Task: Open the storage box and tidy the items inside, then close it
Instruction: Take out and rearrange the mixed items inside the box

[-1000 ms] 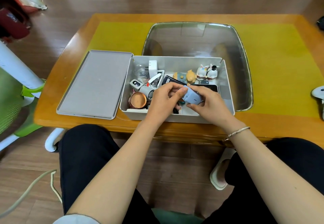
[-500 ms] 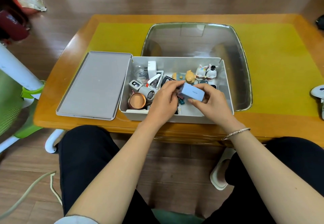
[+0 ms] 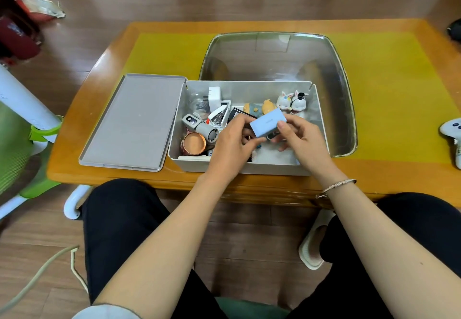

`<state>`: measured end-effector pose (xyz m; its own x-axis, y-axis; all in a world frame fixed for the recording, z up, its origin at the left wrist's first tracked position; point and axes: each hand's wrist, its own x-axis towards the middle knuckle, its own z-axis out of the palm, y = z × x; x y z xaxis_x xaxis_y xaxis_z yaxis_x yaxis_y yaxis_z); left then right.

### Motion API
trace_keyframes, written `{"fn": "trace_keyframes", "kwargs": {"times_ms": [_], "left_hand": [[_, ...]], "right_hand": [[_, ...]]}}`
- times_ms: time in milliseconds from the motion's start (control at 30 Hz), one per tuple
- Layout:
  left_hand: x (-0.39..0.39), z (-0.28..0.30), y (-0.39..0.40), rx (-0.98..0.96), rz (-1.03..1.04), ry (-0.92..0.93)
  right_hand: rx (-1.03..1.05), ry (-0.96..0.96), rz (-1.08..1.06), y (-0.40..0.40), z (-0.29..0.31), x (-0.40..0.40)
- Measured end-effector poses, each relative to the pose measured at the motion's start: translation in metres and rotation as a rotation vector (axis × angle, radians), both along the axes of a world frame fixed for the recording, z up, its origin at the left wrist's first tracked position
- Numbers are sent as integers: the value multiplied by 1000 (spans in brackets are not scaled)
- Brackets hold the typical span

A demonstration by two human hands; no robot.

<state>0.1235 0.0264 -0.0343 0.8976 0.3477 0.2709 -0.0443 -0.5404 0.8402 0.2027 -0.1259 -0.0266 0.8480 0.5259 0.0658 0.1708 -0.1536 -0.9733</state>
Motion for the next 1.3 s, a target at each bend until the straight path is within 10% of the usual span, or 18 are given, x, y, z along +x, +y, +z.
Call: {"fn": "trace_keyframes", "kwargs": {"times_ms": [367,567,833,1300], "left_hand": [[4,-8,3,251,-277,86],[7,-8,0,259,-89,102],[11,-9,3,256,-57,205],[12,-3,3,203,-89,345]], "right_hand": [[-56,53,31,0,7,-2],[-134,-4,33,-1,7,1],[-774,-679,-250,-38,14,12],[-1373,-502,-52,-19,20,16]]}}
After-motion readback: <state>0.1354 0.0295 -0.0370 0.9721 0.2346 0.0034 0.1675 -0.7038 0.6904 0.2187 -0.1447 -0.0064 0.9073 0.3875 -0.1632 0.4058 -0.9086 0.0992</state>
